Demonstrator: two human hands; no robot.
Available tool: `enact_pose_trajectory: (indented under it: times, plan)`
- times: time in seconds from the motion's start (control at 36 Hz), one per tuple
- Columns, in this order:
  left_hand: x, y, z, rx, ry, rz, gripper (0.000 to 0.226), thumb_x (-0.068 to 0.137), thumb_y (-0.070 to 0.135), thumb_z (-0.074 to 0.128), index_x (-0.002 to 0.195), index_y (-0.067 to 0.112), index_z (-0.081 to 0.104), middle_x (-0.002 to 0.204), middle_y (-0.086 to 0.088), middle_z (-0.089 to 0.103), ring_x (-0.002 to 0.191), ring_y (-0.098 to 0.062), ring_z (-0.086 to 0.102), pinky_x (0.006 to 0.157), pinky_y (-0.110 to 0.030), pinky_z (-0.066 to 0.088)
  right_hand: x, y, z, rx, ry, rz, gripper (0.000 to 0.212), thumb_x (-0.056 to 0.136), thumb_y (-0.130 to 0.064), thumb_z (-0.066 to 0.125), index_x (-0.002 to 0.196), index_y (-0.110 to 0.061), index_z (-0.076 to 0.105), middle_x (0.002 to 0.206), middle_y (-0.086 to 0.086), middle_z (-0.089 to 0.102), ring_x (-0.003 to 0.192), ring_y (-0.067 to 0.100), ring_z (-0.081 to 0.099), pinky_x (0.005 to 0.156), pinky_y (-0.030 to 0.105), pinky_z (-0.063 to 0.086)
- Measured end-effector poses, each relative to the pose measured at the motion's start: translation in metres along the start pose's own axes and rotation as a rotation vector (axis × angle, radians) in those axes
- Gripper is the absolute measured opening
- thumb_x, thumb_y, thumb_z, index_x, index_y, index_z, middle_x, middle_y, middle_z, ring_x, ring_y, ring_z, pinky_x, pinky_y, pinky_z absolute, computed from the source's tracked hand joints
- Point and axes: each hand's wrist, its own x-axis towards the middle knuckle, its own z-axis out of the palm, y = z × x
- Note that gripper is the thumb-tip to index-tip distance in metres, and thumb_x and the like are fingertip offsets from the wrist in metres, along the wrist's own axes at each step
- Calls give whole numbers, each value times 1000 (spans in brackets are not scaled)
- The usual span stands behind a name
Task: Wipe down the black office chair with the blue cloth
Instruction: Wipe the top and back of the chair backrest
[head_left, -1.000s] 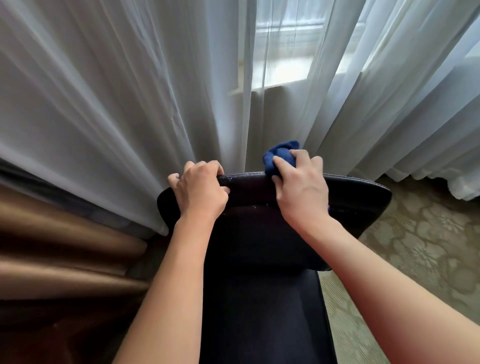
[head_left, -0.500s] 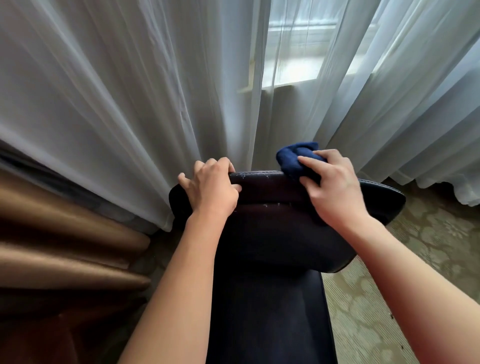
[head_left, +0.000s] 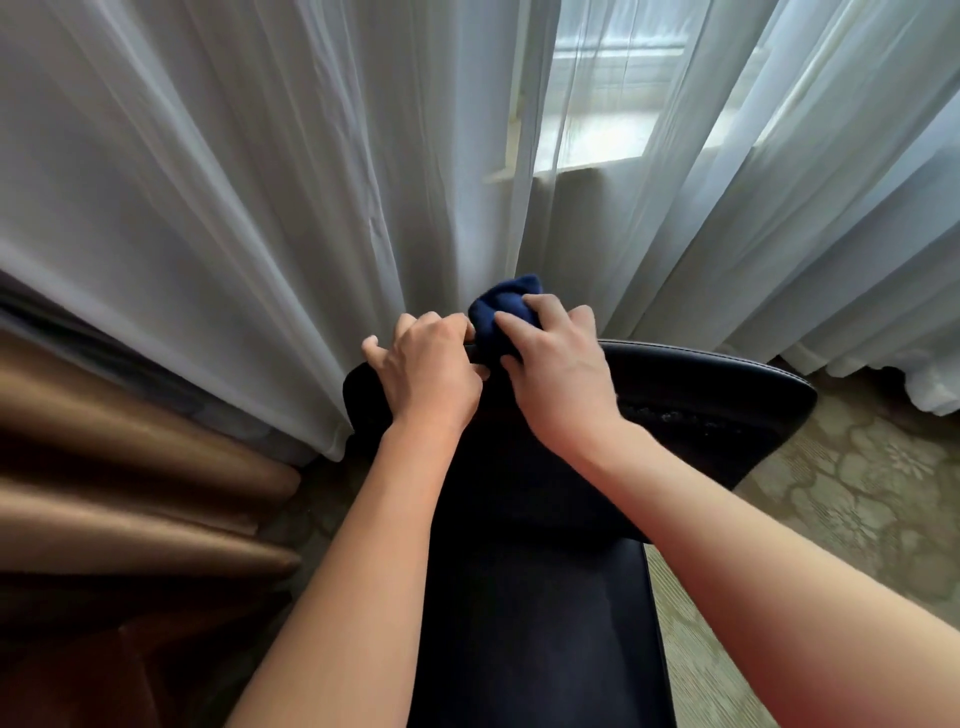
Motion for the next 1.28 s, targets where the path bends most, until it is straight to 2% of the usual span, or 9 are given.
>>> enact_pose_trajectory:
  times: [0.19,0.33,0.42,0.58,0.72,0.89,1.06,1.19,1.28]
  plan:
    - [0,-3,-5,-70,-75,-35,26,78,45,79,99,39,64,111,10,65,120,-21,46,108,-55,28,-9,33,-17,89,48,-5,37,84,-13,71,121,-19,68,125,8,57,103,34,51,85,43,50]
    - [-6,-16,-11,-1,-45,-33,38,76,57,78,109,40,68,117,8,59,123,-22,44,114,-60,21,-16,53,-23,118,66,37,42,85,-14,74,126,-20,67,129,9,56,107,36,51,91,39,43]
    - [-14,-37,-13,-13,13,-99,45,74,53,81,114,39,65,123,8,54,125,-24,41,114,-61,23,-15,49,-20,122,72,33,42,85,-14,74,126,-20,67,130,9,56,106,35,50,91,38,44]
    - [-19,-70,-14,-226,-1,-173,45,80,24,79,121,27,62,122,-1,59,117,-30,49,97,-43,46,-17,44,-15,101,92,51,42,86,-15,72,127,-22,65,133,9,53,108,36,49,91,40,44]
    - [-19,-79,-5,-358,38,-221,36,80,23,80,112,23,65,112,0,62,111,-26,55,90,-32,43,-15,44,-14,84,86,52,44,87,-16,72,130,-22,64,135,9,53,109,36,48,92,41,45]
    - [-20,-79,6,-382,110,-225,30,80,23,80,106,24,65,107,-1,61,109,-27,51,85,-29,37,-13,31,-7,6,96,43,41,87,-14,71,127,-21,65,136,8,53,107,38,47,78,43,50]
    - [-17,-79,6,-371,113,-229,27,82,21,79,104,24,65,105,0,60,107,-25,49,81,-29,36,1,-2,6,4,73,35,29,89,-12,65,117,-19,68,133,7,55,103,36,46,75,39,47]
    - [-17,-78,5,-343,129,-215,27,81,20,79,104,24,66,103,-2,60,104,-28,50,79,-28,34,6,-40,24,-21,34,-33,19,85,-12,65,103,-17,69,122,6,58,93,34,48,60,35,43]
    - [-19,-81,4,-350,139,-216,28,79,21,80,103,23,66,102,-3,61,103,-28,50,78,-27,32,8,-46,27,-16,18,-71,23,86,-14,65,107,-19,69,123,5,57,95,33,48,60,36,47]
